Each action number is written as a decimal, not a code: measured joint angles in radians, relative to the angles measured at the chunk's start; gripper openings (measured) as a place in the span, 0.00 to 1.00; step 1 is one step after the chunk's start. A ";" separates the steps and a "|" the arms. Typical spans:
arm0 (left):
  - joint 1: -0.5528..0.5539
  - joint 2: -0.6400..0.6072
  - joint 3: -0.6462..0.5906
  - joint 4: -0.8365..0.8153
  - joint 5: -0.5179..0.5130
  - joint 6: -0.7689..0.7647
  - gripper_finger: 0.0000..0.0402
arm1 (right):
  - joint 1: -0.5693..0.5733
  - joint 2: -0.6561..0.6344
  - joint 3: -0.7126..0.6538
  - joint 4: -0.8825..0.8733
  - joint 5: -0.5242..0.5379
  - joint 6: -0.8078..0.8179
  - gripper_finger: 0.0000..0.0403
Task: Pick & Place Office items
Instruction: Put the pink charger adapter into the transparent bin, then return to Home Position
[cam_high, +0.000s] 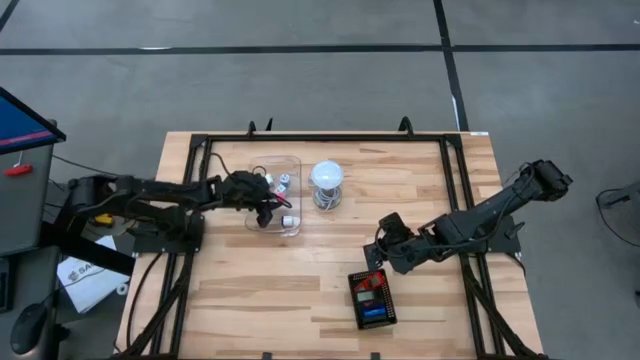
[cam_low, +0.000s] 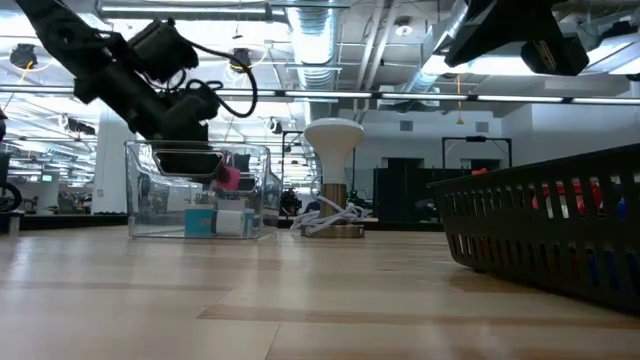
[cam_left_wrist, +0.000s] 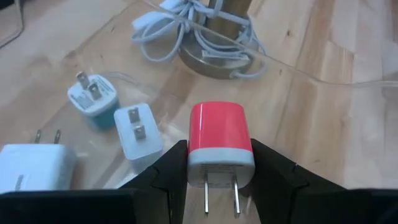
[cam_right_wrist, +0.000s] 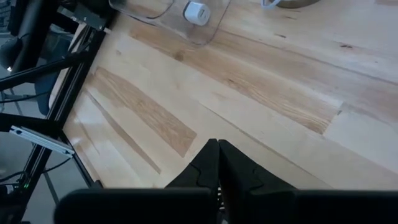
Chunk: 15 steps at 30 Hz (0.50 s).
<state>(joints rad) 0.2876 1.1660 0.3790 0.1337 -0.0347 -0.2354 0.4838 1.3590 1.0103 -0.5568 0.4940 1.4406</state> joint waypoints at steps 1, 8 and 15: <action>0.003 0.019 0.000 0.020 0.005 0.009 0.32 | -0.003 0.000 0.000 -0.002 -0.005 0.000 0.00; 0.003 0.073 -0.001 0.157 0.007 0.039 0.57 | -0.011 0.000 0.000 -0.015 -0.025 0.012 0.00; 0.003 0.032 -0.001 0.234 0.033 0.048 0.75 | -0.011 0.000 0.000 -0.046 -0.024 0.030 0.00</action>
<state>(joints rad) 0.2909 1.1981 0.3782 0.3681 -0.0021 -0.1878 0.4728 1.3590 1.0103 -0.6025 0.4702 1.4704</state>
